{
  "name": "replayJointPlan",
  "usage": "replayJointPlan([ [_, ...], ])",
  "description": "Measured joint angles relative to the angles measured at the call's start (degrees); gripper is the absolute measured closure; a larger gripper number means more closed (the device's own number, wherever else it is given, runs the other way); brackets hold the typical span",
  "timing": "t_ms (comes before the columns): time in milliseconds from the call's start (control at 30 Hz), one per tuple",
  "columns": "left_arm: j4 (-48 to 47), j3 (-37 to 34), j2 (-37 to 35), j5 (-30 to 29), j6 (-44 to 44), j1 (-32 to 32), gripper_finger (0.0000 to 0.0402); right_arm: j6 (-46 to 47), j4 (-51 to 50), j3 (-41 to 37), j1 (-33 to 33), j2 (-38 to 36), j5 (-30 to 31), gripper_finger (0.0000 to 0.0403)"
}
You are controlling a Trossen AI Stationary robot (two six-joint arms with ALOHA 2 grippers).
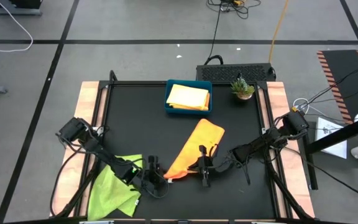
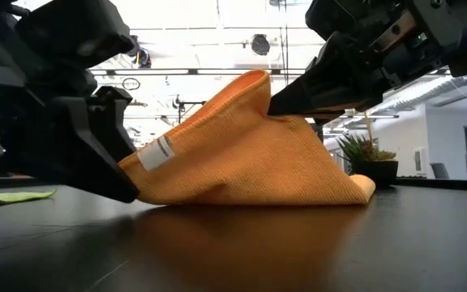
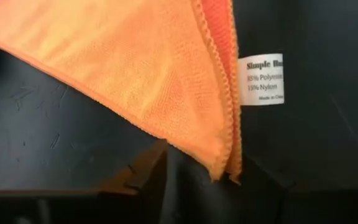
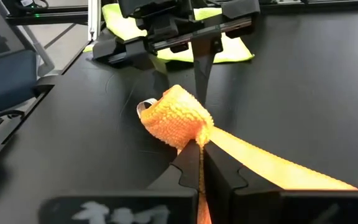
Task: Fold microfiber towels
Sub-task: Fold the orange microfiber cloth
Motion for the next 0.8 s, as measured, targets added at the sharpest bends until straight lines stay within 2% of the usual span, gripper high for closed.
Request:
replayJointPlan([
  [100,-0.1,0.0,0.0,0.0,0.5,0.0,0.0279,0.0,0.0,0.0,0.0,0.0,-0.2,0.0403],
  [267,0.2,0.0,0.0,0.1,2.8,0.0,0.0383,-0.7,-0.9,0.0,-0.3,0.0,-0.3,0.0395],
  [533,0.3,0.0,-2.4,0.2,2.4,2.9,0.0396,4.1,-13.1,0.1,-3.0,0.0,-0.2,0.0324],
  [800,-0.3,0.0,-2.3,7.5,-0.4,7.9,0.0397,3.7,-11.2,0.1,-1.2,0.0,-3.6,0.0232],
])
